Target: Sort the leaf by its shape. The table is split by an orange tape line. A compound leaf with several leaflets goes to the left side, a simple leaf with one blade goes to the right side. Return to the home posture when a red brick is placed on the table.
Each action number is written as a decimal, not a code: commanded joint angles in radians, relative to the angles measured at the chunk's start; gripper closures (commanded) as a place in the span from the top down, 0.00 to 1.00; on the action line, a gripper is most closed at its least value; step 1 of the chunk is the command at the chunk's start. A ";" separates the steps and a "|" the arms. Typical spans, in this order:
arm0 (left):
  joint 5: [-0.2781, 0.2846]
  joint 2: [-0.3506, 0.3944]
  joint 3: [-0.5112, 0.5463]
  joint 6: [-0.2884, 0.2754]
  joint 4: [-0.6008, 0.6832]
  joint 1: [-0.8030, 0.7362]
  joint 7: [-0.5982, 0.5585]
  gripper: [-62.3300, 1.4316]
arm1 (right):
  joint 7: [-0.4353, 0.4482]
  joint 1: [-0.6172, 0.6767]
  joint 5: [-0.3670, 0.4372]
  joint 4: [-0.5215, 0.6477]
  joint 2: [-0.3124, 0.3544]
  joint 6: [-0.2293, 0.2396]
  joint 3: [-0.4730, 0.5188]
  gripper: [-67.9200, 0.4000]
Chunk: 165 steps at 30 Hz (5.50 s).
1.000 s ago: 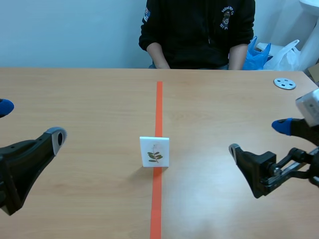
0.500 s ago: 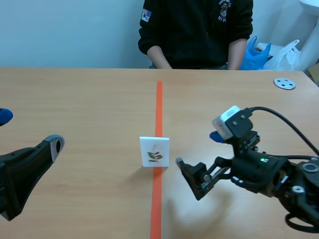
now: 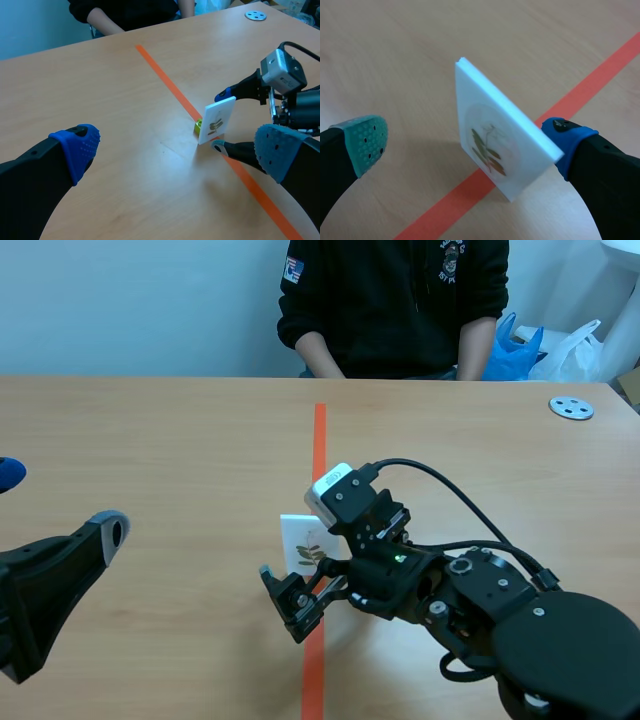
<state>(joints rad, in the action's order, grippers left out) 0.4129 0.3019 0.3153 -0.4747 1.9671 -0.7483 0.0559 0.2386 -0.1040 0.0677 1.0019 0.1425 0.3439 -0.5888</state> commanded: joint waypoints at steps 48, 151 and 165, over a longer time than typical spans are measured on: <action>-0.035 -0.002 0.003 -0.002 0.008 0.003 -0.038 1.00 | -0.134 0.246 0.300 0.437 0.159 -0.121 0.697 0.08; -0.035 -0.002 0.003 -0.003 0.008 0.003 -0.040 1.00 | -0.151 0.788 0.460 1.003 0.306 0.018 0.766 1.00; -0.035 -0.002 0.003 -0.003 0.008 0.003 -0.052 1.00 | -0.147 0.788 0.460 1.003 0.306 0.021 0.766 1.00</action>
<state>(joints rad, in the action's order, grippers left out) 0.3672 0.3019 0.3153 -0.4747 1.9671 -0.7479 0.0185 0.0795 0.6930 0.5213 2.0029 0.4297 0.3607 0.1699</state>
